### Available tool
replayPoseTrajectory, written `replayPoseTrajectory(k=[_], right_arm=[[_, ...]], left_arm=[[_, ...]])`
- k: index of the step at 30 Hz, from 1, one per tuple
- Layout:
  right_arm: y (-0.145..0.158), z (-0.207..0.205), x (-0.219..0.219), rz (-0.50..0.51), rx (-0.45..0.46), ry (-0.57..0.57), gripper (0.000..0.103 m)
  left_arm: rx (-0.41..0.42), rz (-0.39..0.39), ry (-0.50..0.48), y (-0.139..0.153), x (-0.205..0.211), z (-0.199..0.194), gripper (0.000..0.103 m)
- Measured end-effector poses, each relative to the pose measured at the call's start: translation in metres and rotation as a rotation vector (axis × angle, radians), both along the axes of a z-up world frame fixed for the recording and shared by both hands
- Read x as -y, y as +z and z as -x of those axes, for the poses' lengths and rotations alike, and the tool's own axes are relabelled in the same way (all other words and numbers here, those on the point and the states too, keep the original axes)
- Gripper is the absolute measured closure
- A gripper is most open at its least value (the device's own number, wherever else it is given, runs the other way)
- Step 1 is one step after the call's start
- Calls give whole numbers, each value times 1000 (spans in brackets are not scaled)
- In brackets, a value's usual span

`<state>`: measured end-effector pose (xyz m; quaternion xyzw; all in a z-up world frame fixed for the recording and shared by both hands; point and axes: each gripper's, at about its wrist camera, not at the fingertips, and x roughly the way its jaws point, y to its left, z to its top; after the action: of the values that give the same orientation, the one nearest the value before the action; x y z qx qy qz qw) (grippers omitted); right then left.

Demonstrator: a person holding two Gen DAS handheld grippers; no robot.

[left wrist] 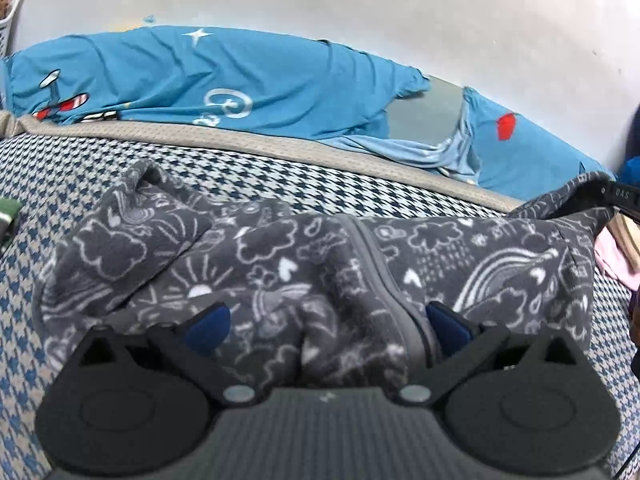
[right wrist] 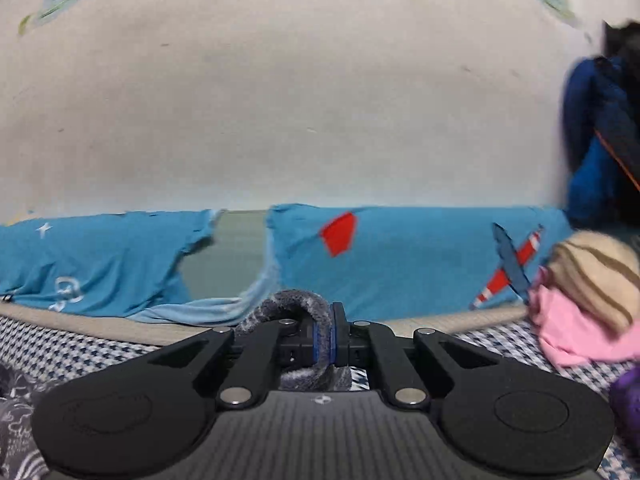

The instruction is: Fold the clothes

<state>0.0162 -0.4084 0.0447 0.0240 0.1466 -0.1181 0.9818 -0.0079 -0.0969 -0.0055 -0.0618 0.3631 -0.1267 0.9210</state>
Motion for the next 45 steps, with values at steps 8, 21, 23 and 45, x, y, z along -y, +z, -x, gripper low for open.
replayPoseTrajectory(k=[8, 21, 23, 45], right_arm=[[-45, 1, 46, -57, -208, -100, 98], [-61, 34, 73, -100, -386, 6, 51], [-58, 35, 69, -62, -441, 54, 44], [-38, 40, 19, -113, -317, 277, 43]], left_arm=[[-51, -37, -72, -15, 22, -3, 0], [-104, -148, -178, -51, 28, 14, 0], [-101, -155, -191, -55, 26, 17, 0], [-87, -223, -310, -64, 23, 45, 0]])
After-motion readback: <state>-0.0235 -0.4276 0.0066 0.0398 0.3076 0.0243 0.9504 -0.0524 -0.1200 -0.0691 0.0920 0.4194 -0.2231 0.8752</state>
